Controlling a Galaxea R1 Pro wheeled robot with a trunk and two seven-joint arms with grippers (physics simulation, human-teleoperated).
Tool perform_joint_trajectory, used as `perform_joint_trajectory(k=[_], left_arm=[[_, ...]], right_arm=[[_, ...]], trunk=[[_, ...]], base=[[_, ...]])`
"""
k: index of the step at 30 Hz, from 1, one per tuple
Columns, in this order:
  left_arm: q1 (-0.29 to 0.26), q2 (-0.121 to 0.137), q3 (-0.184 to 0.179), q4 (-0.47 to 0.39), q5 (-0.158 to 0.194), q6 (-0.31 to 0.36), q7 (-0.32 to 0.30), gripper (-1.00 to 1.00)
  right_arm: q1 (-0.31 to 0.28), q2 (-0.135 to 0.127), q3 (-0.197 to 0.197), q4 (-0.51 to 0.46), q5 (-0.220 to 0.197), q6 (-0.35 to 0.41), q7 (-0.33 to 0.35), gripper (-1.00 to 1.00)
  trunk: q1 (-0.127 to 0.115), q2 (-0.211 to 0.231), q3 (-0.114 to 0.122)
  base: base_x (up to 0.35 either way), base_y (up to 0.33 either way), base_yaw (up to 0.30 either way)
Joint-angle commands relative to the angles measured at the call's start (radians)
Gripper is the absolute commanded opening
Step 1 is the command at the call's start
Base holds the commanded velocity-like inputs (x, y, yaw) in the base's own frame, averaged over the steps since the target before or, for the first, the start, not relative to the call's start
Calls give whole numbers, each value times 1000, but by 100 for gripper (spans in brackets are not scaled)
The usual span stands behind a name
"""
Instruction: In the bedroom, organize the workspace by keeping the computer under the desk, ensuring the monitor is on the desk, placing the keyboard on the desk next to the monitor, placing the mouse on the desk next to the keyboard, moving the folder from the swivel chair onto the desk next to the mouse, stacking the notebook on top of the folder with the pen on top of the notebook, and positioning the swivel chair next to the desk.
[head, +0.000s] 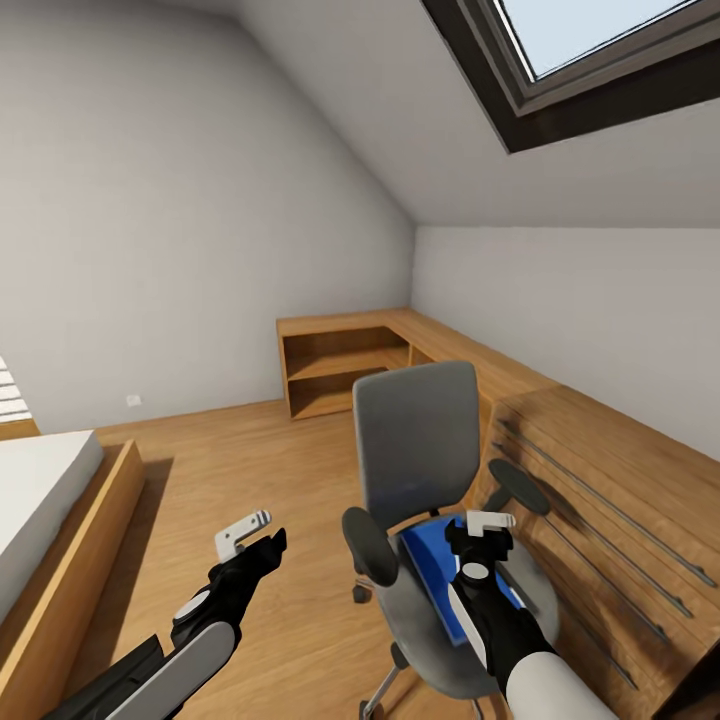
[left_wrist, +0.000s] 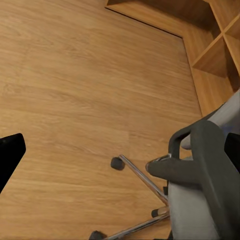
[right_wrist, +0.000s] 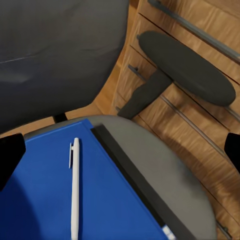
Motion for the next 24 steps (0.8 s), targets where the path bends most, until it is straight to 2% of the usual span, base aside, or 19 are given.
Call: perform_joint_trajectory(k=[1, 24], left_arm=[[-1, 1, -2, -1, 4, -2, 5, 100], [-1, 0, -2, -1, 6, -1, 5, 100]], right_arm=[[-1, 0, 2, 1, 6, 2, -5, 100], [1, -1, 2, 5, 3, -4, 1, 100]], trunk=[[4, -8, -4], [92, -169, -76]], base=[[0, 0, 0], [0, 0, 0]])
